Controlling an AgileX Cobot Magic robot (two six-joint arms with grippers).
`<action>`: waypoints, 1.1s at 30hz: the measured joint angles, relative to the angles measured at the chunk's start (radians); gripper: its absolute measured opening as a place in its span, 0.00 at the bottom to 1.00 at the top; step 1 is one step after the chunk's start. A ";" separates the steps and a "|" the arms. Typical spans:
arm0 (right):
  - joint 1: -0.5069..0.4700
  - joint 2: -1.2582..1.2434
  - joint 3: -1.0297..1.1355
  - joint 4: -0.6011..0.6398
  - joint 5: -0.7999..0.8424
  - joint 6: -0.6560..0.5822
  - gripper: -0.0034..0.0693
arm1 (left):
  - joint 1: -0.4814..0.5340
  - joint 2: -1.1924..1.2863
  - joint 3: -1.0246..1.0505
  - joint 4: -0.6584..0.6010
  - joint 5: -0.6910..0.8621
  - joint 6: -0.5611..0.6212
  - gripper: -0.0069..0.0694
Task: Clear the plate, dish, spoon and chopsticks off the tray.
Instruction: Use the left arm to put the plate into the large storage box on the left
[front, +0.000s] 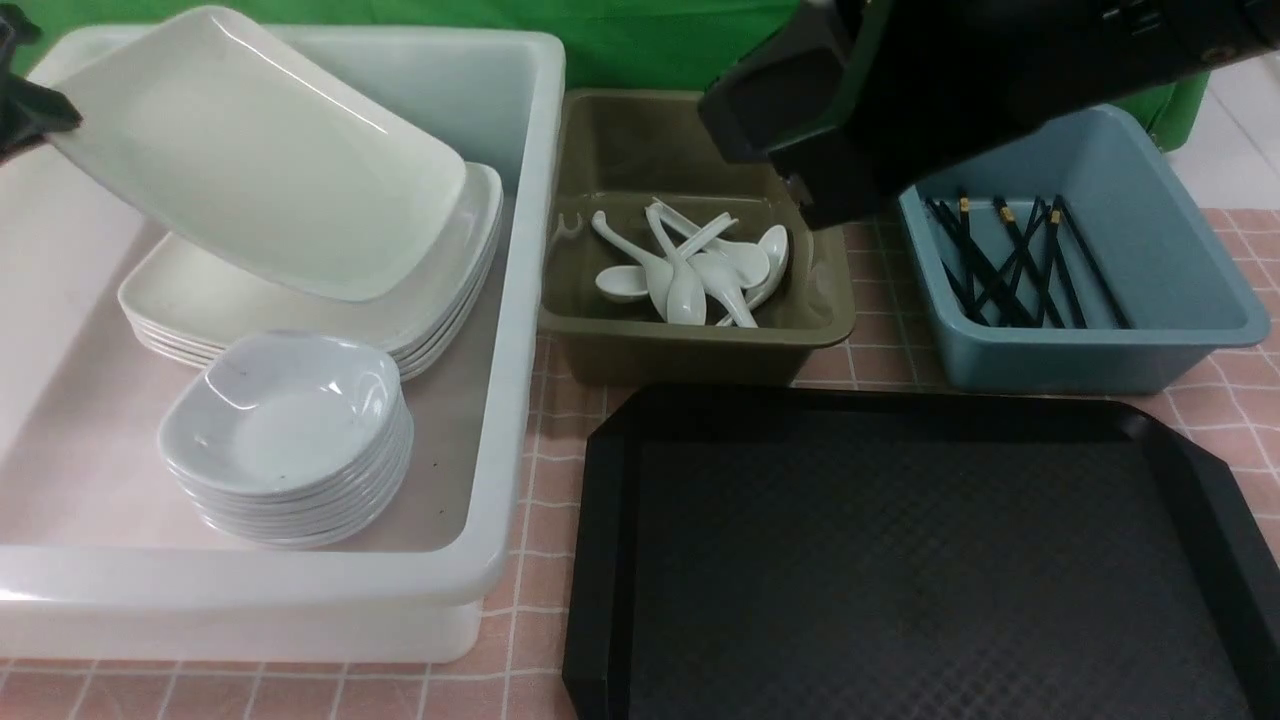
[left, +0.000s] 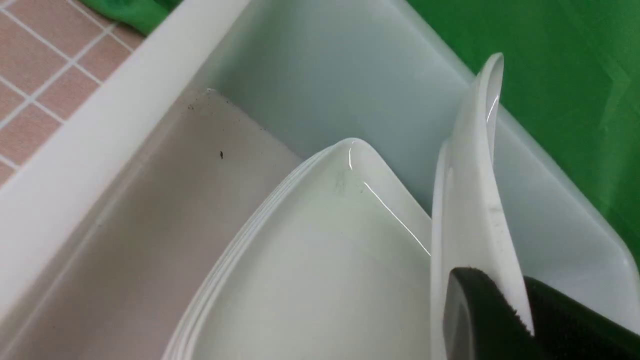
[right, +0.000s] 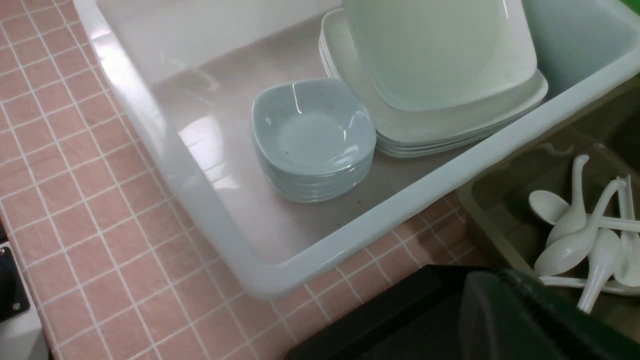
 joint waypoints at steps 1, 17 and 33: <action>0.000 0.000 0.000 0.000 0.004 0.000 0.09 | -0.008 0.005 0.000 0.000 -0.007 0.003 0.12; 0.000 0.000 0.000 0.000 0.015 0.000 0.09 | -0.030 0.089 0.000 0.174 -0.022 0.020 0.41; 0.000 0.000 0.000 0.001 0.034 0.046 0.09 | -0.014 -0.005 -0.136 0.409 0.129 -0.078 0.78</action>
